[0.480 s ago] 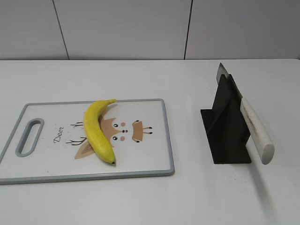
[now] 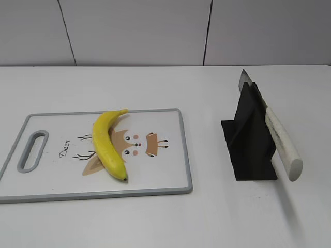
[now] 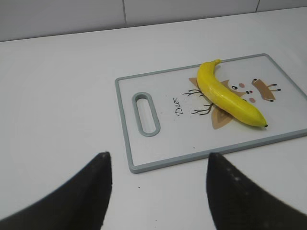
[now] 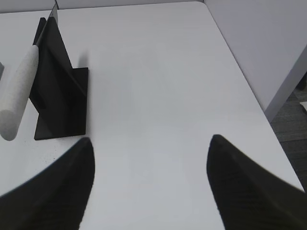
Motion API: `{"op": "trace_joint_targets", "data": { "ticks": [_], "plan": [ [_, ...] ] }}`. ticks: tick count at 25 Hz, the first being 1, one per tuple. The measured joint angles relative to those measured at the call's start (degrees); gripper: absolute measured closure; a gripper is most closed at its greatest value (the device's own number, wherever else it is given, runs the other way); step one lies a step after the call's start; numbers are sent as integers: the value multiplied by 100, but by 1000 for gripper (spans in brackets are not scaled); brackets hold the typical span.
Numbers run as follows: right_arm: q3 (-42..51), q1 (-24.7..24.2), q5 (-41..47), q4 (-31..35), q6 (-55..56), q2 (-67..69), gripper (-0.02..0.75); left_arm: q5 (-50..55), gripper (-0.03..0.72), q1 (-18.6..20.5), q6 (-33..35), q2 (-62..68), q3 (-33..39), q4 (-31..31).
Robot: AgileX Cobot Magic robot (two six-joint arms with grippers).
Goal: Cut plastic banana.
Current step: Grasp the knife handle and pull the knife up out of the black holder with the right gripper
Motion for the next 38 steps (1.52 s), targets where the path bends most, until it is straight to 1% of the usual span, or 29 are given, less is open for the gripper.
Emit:
{"op": "trace_joint_targets", "data": {
  "ticks": [38],
  "plan": [
    [0, 11, 0, 18, 0, 0, 165, 2, 97, 0, 0, 0, 0, 10]
  ]
}}
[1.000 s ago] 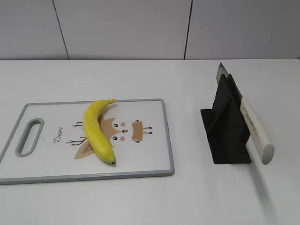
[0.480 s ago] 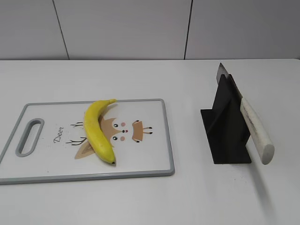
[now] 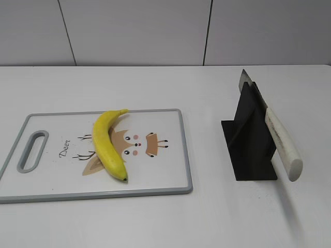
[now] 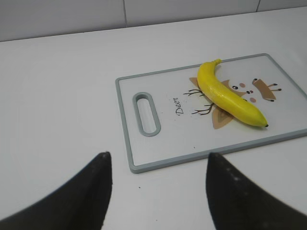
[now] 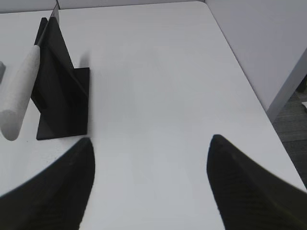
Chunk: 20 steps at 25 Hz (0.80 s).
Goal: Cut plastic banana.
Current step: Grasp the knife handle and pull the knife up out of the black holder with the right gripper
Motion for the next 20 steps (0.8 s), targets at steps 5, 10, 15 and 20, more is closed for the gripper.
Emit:
{"op": "trace_joint_targets", "data": {
  "ticks": [5, 10, 15, 20],
  "plan": [
    [0, 0, 0, 126, 0, 0, 165, 0, 97, 0, 0, 0, 0, 0],
    [0, 0, 0, 267, 0, 0, 165, 0, 97, 0, 0, 0, 0, 0],
    [-77, 0, 103, 352, 0, 277, 165, 5, 97, 0, 0, 0, 0, 5],
    [-400, 0, 122, 378, 0, 844, 165, 5, 97, 0, 0, 0, 0, 5]
  ]
}}
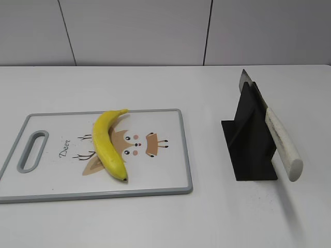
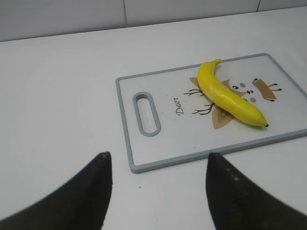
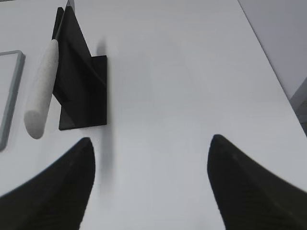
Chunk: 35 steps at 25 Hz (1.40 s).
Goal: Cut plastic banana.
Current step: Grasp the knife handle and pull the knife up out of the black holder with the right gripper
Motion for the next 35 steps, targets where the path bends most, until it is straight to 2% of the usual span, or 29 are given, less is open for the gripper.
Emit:
{"op": "trace_joint_targets", "data": {
  "ticks": [7, 15, 18, 24, 28, 35],
  "plan": [
    [-352, 14, 152, 187, 0, 162, 165, 0, 99, 0, 0, 0, 0, 0],
    [-364, 456, 340, 106, -127, 372, 165, 0, 99, 0, 0, 0, 0, 0],
    [-425, 516, 823, -211, -127, 784, 165, 0, 99, 0, 0, 0, 0, 0],
    [-775, 521, 1070, 86, -120, 1503, 165, 0, 99, 0, 0, 0, 0, 0],
    [-1195, 521, 1293, -197, 67, 2047, 165, 0, 99, 0, 0, 0, 0, 0],
    [-1864, 521, 1305, 179, 0, 3420, 165, 0, 100, 0, 0, 0, 0, 0]
  ]
}}
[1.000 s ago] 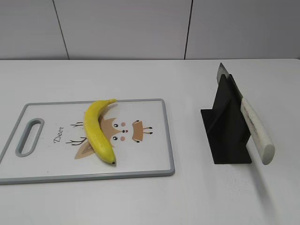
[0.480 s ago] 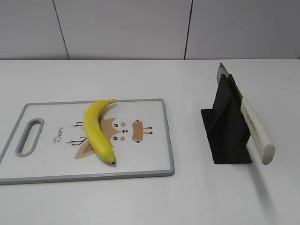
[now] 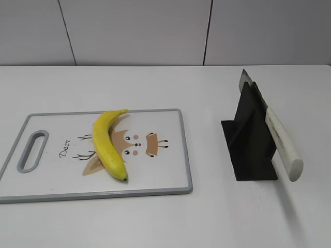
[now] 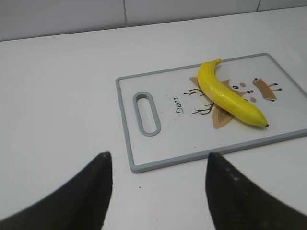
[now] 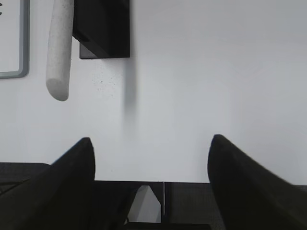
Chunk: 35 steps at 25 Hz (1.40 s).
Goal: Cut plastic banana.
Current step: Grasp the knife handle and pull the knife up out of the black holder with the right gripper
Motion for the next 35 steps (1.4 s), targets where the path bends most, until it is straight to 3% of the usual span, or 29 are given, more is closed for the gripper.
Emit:
{"op": "trace_joint_targets", "data": {
  "ticks": [5, 11, 19, 27, 35],
  "plan": [
    [-471, 85, 0, 3, -61, 843, 165, 0, 105, 0, 0, 0, 0, 0],
    [-1133, 966, -5, -10, -53, 1863, 165, 0, 106, 0, 0, 0, 0, 0],
    [-1758, 1579, -11, -10, 116, 3116, 180, 0, 115, 0, 0, 0, 0, 0],
    [-1909, 2505, -159, -352, 940, 3983, 214, 0, 117, 0, 0, 0, 0, 0],
    [-1913, 2603, -283, -703, 1584, 4832, 218, 0, 117, 0, 0, 0, 0, 0]
  ]
}}
